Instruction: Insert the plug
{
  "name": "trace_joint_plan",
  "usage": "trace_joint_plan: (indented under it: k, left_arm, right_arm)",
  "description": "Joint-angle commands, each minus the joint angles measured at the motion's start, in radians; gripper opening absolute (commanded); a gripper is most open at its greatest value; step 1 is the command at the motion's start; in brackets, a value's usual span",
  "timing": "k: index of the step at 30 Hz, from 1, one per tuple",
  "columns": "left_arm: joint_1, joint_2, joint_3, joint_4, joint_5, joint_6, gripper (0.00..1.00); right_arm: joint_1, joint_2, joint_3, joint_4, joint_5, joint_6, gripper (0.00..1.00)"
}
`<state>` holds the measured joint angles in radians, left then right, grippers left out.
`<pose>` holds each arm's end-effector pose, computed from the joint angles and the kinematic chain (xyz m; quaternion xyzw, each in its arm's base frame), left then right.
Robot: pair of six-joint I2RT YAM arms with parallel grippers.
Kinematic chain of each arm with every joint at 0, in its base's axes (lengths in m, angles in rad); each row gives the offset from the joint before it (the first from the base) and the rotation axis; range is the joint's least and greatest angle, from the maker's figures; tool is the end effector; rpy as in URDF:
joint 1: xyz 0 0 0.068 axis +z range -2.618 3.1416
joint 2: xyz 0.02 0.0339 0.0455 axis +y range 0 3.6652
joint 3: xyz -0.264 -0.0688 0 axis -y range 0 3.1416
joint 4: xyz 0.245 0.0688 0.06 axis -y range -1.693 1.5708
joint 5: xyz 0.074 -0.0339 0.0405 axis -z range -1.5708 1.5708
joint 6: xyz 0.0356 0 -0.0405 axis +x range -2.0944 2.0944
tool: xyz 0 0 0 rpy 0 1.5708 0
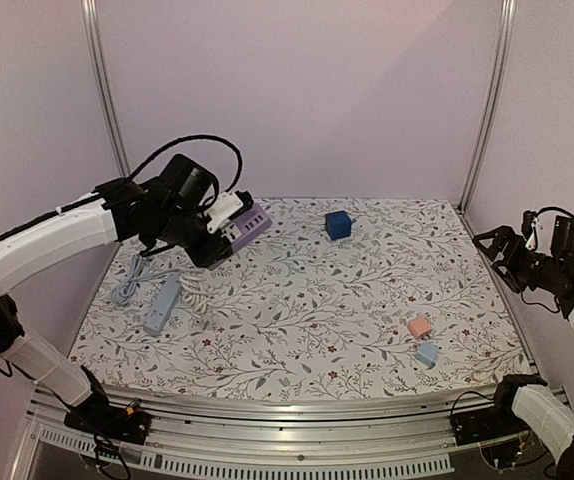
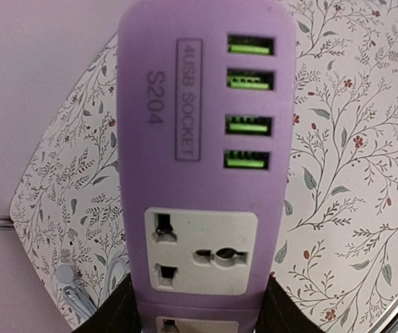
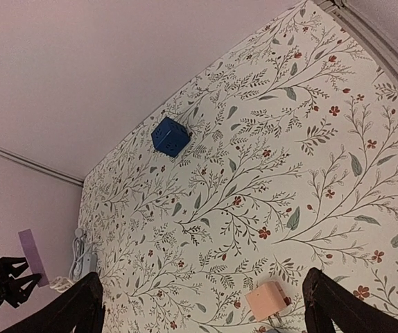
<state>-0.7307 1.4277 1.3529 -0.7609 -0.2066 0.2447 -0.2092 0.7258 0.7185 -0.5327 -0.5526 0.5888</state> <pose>0.2314 -0.1975 0.3356 0.4022 0.8374 0.0074 0.3701 0.1579 -0.0144 0.2933 0.2013 0.8236 0.3226 0.4209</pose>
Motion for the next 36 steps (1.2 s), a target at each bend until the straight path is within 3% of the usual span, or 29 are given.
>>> trace_joint_plan:
  k: [1, 21, 28, 36]
  left_arm:
    - [-0.064, 0.114, 0.022, 0.018, -0.008, -0.034, 0.00]
    - [-0.287, 0.688, 0.443, -0.069, 0.192, -0.087, 0.00]
    - [-0.356, 0.771, 0.500, -0.065, 0.210, -0.081, 0.00]
    - [-0.398, 0.839, 0.518, -0.022, 0.136, -0.082, 0.00]
  right_arm:
    - [0.005, -0.029, -0.014, -0.022, 0.062, 0.008, 0.99]
    - [0.005, -0.012, -0.020, -0.031, 0.100, 0.023, 0.99]
    - [0.006, 0.007, -0.014, -0.062, 0.108, 0.035, 0.99]
    - [0.005, 0.027, 0.011, -0.135, 0.179, 0.051, 0.99]
